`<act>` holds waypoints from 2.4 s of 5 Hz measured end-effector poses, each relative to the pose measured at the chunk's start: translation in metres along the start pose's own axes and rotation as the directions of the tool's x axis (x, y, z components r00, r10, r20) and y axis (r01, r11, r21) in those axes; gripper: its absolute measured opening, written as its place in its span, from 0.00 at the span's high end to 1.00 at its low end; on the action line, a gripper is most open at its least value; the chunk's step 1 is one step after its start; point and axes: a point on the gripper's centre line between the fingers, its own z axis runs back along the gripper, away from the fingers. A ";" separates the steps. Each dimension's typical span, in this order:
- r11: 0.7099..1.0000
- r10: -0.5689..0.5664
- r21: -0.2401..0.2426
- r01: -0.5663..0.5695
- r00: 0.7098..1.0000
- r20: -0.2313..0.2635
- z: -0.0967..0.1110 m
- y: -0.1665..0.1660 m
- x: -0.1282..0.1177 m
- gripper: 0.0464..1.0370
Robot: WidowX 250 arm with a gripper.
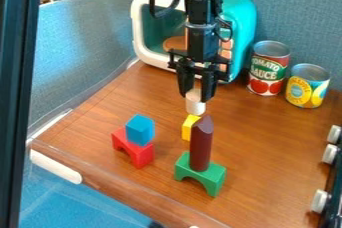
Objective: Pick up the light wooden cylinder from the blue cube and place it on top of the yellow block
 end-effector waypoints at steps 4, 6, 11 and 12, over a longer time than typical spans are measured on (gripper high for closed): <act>0.999 0.009 0.037 -0.005 0.996 -0.094 -0.020 -0.001 -0.001 0.53; 0.999 0.005 0.034 -0.002 0.995 -0.097 -0.023 -0.003 0.000 0.17; 0.994 0.027 0.102 -0.029 0.999 0.020 0.030 0.004 -0.004 0.04; 0.994 0.036 0.100 -0.035 0.999 -0.011 0.022 0.007 -0.011 0.04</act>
